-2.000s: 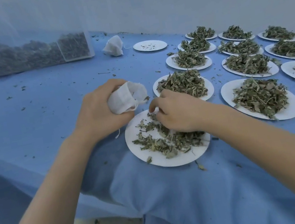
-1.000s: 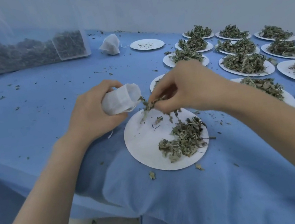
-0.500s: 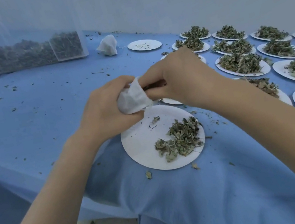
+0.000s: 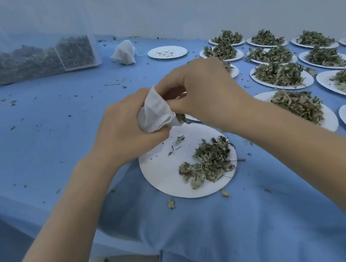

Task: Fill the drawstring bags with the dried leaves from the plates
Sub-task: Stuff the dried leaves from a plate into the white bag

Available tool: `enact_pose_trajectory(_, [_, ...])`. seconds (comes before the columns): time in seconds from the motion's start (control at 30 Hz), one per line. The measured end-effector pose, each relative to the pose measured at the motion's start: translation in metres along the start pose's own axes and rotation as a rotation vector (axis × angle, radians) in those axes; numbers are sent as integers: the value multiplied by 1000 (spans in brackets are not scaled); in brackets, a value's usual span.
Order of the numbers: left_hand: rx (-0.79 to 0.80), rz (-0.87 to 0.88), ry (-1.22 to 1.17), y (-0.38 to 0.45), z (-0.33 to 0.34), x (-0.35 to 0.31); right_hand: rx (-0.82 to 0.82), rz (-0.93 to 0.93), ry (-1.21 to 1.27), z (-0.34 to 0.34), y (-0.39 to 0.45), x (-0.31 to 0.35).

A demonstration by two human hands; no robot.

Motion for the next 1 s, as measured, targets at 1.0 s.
enact_pose_trajectory(1.0, [59, 12, -34, 8, 6, -12, 262, -78, -9, -8, -13, -3])
Point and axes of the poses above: each hand's wrist, its own y-axis towards the middle knuckle, its own z-axis out of the palm, x = y × z, the point moved 5 cm from there along y, towards the middle knuckle, and after that the axes turned 5 degrees about -y, right-handed, at the moved point
